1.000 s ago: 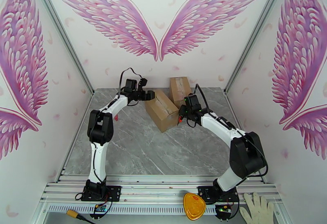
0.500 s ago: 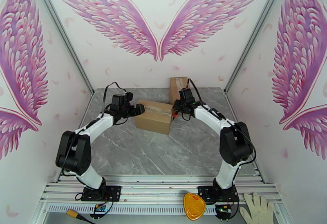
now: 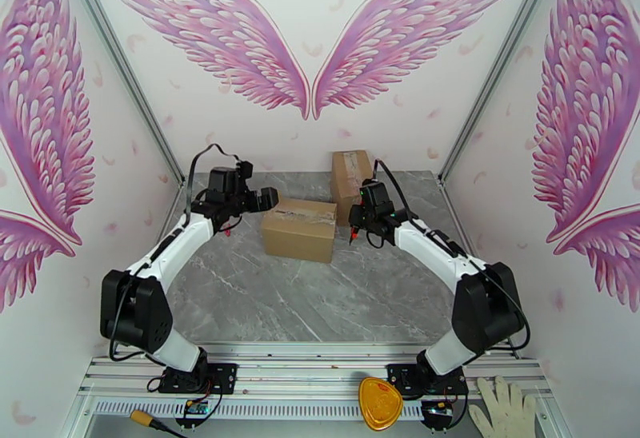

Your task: Unpack the express box

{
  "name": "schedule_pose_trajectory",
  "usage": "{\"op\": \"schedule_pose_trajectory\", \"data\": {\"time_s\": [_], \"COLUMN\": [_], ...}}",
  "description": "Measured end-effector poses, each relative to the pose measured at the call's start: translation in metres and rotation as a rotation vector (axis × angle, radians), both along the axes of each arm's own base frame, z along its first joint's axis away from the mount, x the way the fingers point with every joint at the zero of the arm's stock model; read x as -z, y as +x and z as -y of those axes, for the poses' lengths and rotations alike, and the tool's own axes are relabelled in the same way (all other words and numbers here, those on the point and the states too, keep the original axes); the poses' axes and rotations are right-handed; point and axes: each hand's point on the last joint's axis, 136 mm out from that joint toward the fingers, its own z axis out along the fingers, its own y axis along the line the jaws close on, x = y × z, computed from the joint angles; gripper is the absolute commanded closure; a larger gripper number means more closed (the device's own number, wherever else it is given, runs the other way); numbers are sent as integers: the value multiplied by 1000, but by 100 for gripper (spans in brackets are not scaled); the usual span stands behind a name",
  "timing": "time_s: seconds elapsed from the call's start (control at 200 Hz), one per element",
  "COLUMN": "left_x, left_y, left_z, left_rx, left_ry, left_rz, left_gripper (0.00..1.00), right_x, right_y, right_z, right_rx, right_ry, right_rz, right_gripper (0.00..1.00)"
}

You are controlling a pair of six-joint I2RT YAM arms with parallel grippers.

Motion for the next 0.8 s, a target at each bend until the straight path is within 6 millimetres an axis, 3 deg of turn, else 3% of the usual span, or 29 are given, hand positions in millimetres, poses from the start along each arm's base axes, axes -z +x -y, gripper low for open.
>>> {"op": "schedule_pose_trajectory", "data": {"time_s": [0.07, 0.17, 0.32, 0.44, 0.63, 0.8], "left_x": [-9, -2, 37, 67, 80, 94], "left_y": [18, 41, 71, 78, 66, 44], "left_z": [5, 16, 32, 42, 51, 41], "left_rx": [26, 69, 131, 177, 230, 228], "left_ry": [8, 16, 13, 1, -19, -9], "left_rz": [29, 27, -40, -108, -151, -173], "left_gripper": [7, 8, 11, 12, 13, 14], "right_x": [8, 25, 40, 39, 21, 19], "right_y": [-12, -35, -68, -86, -76, -48], "right_z": [0, -9, -40, -66, -83, -88], "right_rx": [-11, -58, -183, -288, -324, -275], "right_ry": [-5, -16, 2, 49, 93, 50], "right_rz": [-8, -30, -18, 37, 132, 149], "right_gripper": [100, 100, 100, 100, 100, 100]}}
